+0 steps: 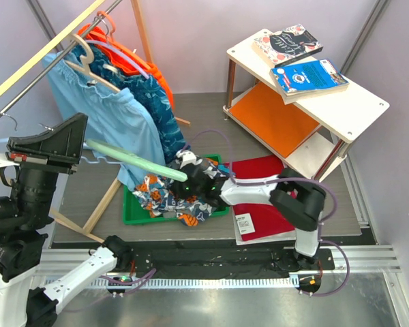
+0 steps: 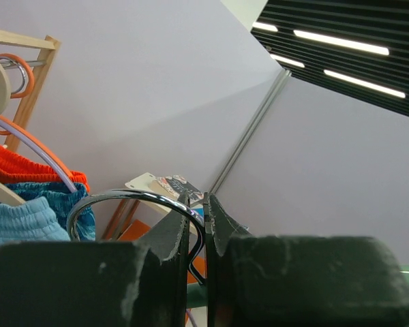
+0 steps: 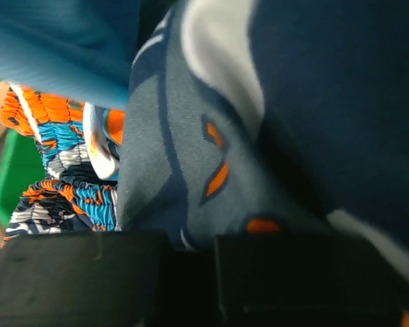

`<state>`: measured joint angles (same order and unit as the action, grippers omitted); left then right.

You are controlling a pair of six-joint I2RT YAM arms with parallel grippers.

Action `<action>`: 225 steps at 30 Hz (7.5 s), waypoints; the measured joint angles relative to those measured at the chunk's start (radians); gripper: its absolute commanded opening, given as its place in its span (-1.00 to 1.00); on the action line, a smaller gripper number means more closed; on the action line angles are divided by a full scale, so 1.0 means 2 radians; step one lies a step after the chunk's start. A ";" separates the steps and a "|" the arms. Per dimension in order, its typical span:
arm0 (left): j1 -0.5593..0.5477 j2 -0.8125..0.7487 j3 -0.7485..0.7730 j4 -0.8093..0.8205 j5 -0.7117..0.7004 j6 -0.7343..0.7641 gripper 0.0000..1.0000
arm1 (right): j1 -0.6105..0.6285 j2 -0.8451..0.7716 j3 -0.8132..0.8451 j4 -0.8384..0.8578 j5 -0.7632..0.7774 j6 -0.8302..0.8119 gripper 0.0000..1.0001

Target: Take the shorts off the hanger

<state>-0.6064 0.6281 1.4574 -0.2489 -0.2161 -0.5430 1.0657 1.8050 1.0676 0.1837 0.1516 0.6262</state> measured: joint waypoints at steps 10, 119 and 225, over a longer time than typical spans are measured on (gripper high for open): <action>0.000 0.000 0.000 -0.001 0.000 0.000 -0.99 | 0.025 0.076 0.071 -0.021 0.019 -0.016 -0.86; 0.000 -0.009 -0.018 -0.016 0.004 -0.015 -0.99 | 0.015 -0.034 -0.061 -0.071 -0.001 -0.004 -0.41; 0.001 -0.052 -0.002 -0.060 0.143 -0.001 0.82 | 0.014 -0.440 0.147 -0.183 -0.076 -0.186 -0.98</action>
<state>-0.6037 0.5232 1.4528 -0.3695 0.0708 -0.5442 1.0935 0.9245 1.3613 -0.1825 0.0002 0.2535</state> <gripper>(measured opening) 0.911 0.208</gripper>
